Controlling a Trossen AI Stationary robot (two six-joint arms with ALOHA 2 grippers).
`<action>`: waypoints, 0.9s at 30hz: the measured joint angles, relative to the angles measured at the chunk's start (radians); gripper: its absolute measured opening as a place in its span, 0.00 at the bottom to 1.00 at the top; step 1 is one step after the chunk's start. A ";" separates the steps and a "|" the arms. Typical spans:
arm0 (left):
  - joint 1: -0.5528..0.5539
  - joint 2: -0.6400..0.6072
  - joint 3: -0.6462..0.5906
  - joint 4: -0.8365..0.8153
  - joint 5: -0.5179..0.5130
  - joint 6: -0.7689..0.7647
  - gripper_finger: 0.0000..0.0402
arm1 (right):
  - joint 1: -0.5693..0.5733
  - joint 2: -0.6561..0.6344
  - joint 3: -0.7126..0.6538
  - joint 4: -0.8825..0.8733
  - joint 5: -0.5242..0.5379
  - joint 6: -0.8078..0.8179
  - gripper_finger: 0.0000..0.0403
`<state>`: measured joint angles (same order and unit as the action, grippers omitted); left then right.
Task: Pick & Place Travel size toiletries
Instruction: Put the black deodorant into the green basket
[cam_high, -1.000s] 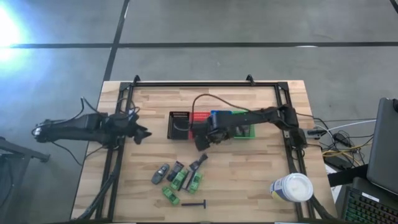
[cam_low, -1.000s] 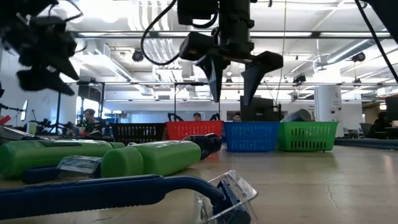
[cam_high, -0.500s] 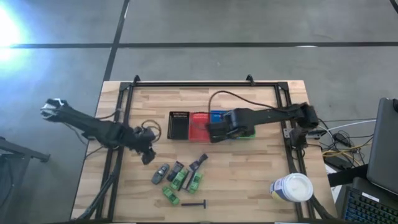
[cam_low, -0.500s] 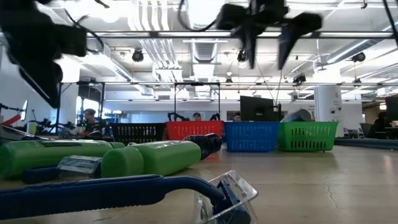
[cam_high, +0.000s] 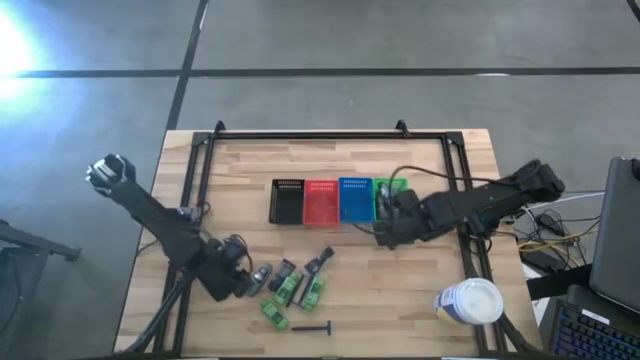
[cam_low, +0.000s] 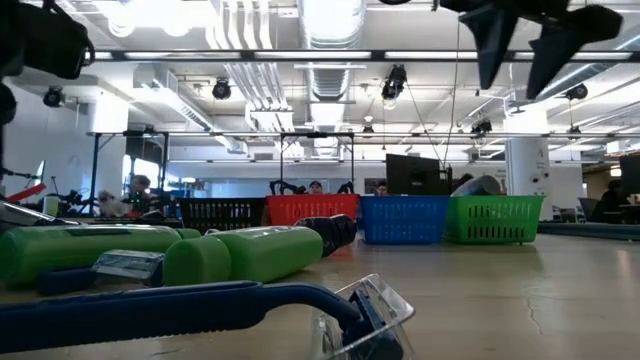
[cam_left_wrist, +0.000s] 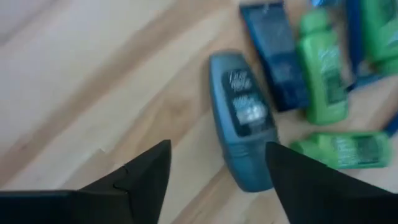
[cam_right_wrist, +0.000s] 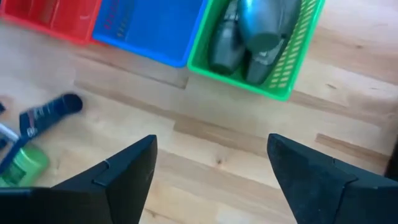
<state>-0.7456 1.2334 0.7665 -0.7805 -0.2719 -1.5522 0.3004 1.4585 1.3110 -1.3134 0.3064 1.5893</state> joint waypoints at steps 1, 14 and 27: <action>-0.001 0.034 0.017 -0.003 0.015 0.003 0.69 | 0.012 -0.010 -0.021 0.015 0.000 0.000 0.76; -0.003 0.325 0.221 -0.003 0.104 0.123 0.98 | 0.072 -0.001 -0.092 0.121 0.013 -0.092 0.84; 0.025 0.418 0.167 0.054 0.110 0.171 0.99 | 0.073 0.011 -0.092 0.197 0.035 -0.135 0.88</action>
<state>-0.7210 1.6518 0.9333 -0.7263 -0.1624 -1.3810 0.3729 1.4696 1.2185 -1.1162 0.3417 1.4548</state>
